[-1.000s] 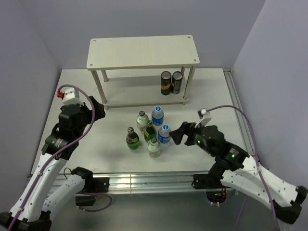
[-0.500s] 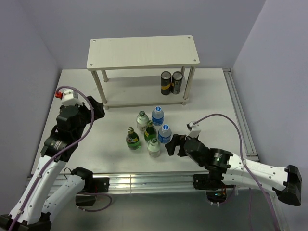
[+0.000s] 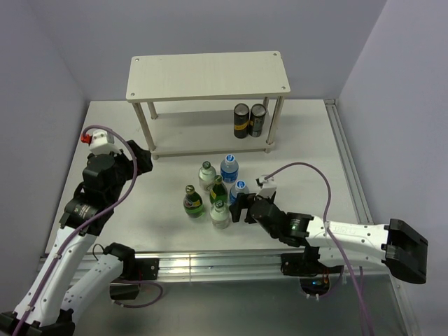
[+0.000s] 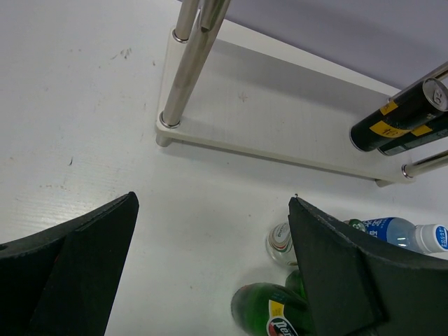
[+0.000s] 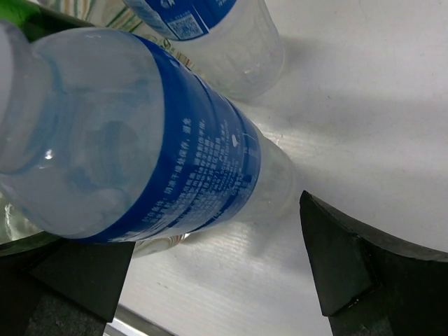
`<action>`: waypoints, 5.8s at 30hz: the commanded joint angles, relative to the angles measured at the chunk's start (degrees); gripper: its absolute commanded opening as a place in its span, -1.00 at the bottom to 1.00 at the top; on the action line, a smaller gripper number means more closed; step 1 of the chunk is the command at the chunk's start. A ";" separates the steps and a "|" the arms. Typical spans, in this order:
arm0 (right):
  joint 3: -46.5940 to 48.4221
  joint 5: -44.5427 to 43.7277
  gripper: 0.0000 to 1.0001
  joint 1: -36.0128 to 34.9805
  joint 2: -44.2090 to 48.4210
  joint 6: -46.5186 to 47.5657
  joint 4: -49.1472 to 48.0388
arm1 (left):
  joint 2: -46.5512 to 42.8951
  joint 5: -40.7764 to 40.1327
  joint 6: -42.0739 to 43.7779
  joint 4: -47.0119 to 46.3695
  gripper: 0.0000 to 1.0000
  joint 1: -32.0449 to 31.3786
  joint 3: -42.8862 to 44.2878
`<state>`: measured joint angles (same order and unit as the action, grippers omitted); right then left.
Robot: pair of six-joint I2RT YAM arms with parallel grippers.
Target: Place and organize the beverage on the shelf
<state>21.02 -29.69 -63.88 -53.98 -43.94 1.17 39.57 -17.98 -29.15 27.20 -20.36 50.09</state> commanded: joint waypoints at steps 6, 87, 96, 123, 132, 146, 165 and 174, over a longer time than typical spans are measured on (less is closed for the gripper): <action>-2.20 -10.81 1.00 -0.89 -4.03 0.61 -14.16 | -0.55 0.93 1.28 -2.42 0.90 -0.12 0.10; 122.52 -69.98 -1.00 -1.18 -53.23 -0.28 81.27 | -1.60 5.76 2.60 -3.21 0.87 2.69 0.10; 95.33 -31.61 -1.00 12.11 -32.86 53.44 17.72 | -1.69 6.11 2.60 -3.38 0.87 3.31 0.01; 112.76 -11.70 -1.00 35.40 -50.96 40.43 13.86 | -1.69 7.34 2.51 -3.47 0.87 4.45 0.01; 110.12 -9.07 -1.00 37.60 -54.74 35.95 13.34 | -2.04 7.17 2.34 -3.38 0.87 4.45 -0.16; 106.61 -10.91 0.30 37.77 -57.91 35.24 12.72 | -2.48 6.99 2.25 -3.12 0.88 4.45 -0.08; 93.87 -4.67 1.00 35.84 -47.55 36.65 9.47 | -2.66 6.55 2.08 -3.21 0.87 5.42 0.19; 82.71 -7.39 1.00 31.27 -36.13 35.42 10.25 | -2.74 6.55 2.08 -3.12 0.87 6.21 0.19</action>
<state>105.73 -35.44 -31.18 -96.12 -7.90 13.58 37.58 -11.46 -27.66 25.93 -14.59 49.84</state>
